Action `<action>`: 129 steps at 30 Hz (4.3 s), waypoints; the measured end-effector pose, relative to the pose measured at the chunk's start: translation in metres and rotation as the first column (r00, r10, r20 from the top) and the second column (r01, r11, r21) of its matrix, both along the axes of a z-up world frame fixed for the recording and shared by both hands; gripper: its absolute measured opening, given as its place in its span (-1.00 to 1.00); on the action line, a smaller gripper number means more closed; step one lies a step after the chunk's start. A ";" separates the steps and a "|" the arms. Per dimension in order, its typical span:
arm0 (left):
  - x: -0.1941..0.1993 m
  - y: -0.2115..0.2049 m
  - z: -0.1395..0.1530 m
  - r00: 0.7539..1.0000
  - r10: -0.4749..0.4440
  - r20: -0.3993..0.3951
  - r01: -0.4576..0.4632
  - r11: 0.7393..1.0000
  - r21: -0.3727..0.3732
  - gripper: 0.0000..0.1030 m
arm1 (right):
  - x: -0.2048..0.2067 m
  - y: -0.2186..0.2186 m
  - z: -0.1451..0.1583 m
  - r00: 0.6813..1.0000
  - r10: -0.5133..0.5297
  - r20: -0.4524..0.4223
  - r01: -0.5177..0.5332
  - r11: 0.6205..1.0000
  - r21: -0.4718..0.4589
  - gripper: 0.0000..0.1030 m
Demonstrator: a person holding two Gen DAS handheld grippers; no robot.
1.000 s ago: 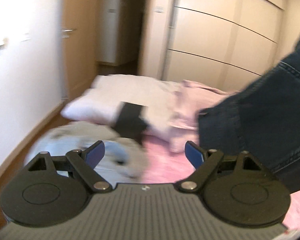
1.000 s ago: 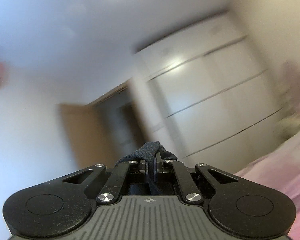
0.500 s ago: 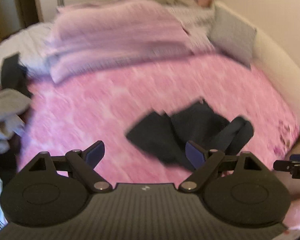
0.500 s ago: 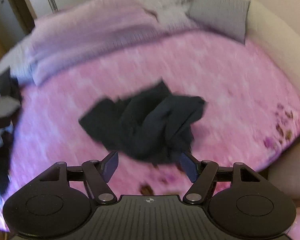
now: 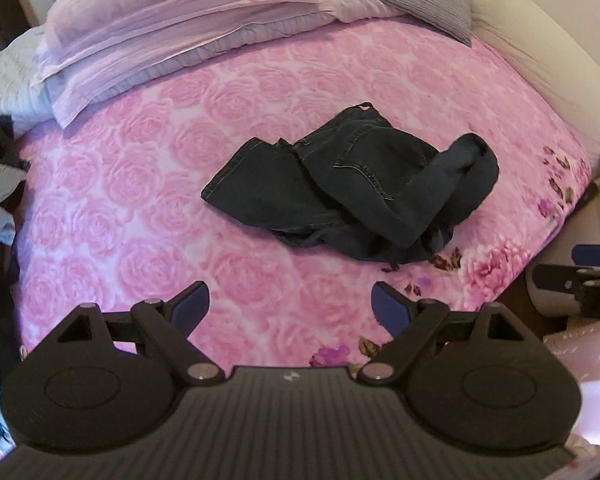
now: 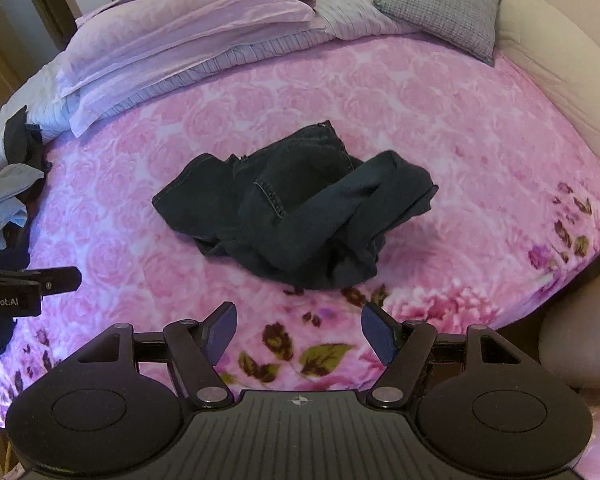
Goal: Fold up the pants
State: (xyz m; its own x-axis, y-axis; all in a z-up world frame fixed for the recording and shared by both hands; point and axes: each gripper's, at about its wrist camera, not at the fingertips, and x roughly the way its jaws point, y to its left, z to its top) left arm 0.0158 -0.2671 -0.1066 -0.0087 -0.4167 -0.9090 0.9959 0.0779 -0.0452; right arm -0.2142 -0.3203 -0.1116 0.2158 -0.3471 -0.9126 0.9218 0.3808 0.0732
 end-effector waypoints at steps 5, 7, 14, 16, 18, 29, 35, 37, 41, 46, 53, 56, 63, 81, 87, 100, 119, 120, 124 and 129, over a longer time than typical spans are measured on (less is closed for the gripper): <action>0.006 0.005 -0.005 0.998 -0.066 0.011 0.065 0.998 0.008 0.66 | 0.017 0.015 -0.011 1.000 -0.022 -0.019 0.023 1.000 0.007 0.29; 0.009 0.007 -0.007 0.996 -0.084 0.019 0.084 0.996 0.008 0.66 | 0.023 0.020 -0.017 0.999 -0.023 -0.028 0.023 1.000 0.007 0.29; 0.009 0.010 -0.013 0.994 -0.107 0.022 0.106 0.994 0.025 0.66 | 0.032 0.026 -0.023 0.999 -0.011 -0.039 0.011 1.000 0.003 0.29; 0.006 0.008 -0.014 0.994 -0.103 0.023 0.103 0.994 0.027 0.66 | 0.030 0.021 -0.021 0.999 -0.002 -0.034 0.002 1.000 -0.002 0.29; 0.002 0.004 -0.014 0.996 -0.090 0.024 0.089 0.996 0.031 0.66 | 0.027 0.014 -0.023 0.999 0.014 -0.040 -0.014 1.000 -0.007 0.29; 0.002 -0.022 -0.075 0.960 0.277 0.035 -0.279 0.956 0.091 0.65 | 0.026 -0.062 -0.064 0.931 0.348 -0.105 -0.357 0.931 -0.075 0.28; 0.020 -0.016 -0.133 0.875 0.482 0.044 -0.483 0.866 0.129 0.59 | 0.068 -0.077 -0.134 0.818 0.544 -0.187 -0.568 0.816 -0.110 0.28; 0.025 -0.015 -0.149 0.863 0.501 0.055 -0.504 0.851 0.148 0.59 | 0.086 -0.079 -0.159 0.790 0.574 -0.214 -0.604 0.789 -0.112 0.29; 0.038 -0.019 -0.181 0.863 0.502 0.062 -0.504 0.846 0.171 0.59 | 0.129 -0.085 -0.205 0.759 0.560 -0.332 -0.629 0.762 -0.154 0.29; 0.057 -0.034 -0.212 0.880 0.474 0.043 -0.474 0.865 0.164 0.49 | 0.145 -0.112 -0.240 0.769 0.534 -0.350 -0.607 0.782 -0.142 0.14; 0.059 -0.075 -0.225 0.859 0.498 -0.117 -0.483 0.865 0.139 0.36 | 0.055 -0.199 -0.174 0.972 0.229 -0.055 -0.235 0.946 -0.221 -0.97; 0.057 -0.092 -0.231 0.810 0.542 -0.224 -0.526 0.840 0.134 0.36 | -0.023 -0.249 -0.135 0.995 -0.046 0.090 0.066 0.970 -0.232 -0.97; 0.045 -0.127 -0.270 0.643 0.667 -0.376 -0.641 0.738 0.213 0.45 | -0.195 -0.319 -0.118 0.794 -0.570 0.210 0.601 0.788 -0.135 -0.96; 0.106 -0.175 -0.151 0.674 0.700 -0.234 -0.738 0.647 -0.189 -0.94 | -0.149 -0.348 -0.049 0.800 -0.269 0.537 0.378 0.920 -0.101 -0.97; 0.177 -0.167 -0.049 0.653 0.738 -0.171 -0.731 0.555 -0.398 -0.94 | -0.118 -0.343 0.004 0.644 -0.094 0.759 0.379 0.901 -0.210 -0.97; 0.154 -0.075 -0.138 0.634 0.773 -0.027 -0.773 0.633 -0.038 -0.29 | -0.180 -0.261 -0.166 0.917 -0.391 0.079 0.354 0.889 0.291 -0.64; 0.152 -0.094 -0.230 0.572 0.806 -0.154 -0.807 0.586 0.071 0.07 | -0.203 -0.384 -0.205 0.747 -0.517 0.418 0.563 0.826 0.016 -1.00; 0.159 -0.098 -0.232 0.550 0.816 -0.179 -0.822 0.567 0.061 0.07 | -0.223 -0.390 -0.206 0.701 -0.574 0.423 0.609 0.791 0.064 -1.00; 0.186 -0.113 -0.255 0.464 0.850 -0.250 -0.865 0.495 0.078 0.04 | -0.268 -0.401 -0.223 0.623 -0.683 0.380 0.666 0.719 0.199 -1.00; 0.200 -0.127 -0.290 0.400 0.875 -0.273 -0.892 0.440 0.103 -0.15 | -0.261 -0.400 -0.224 0.683 -0.642 0.349 0.637 0.757 0.144 -1.00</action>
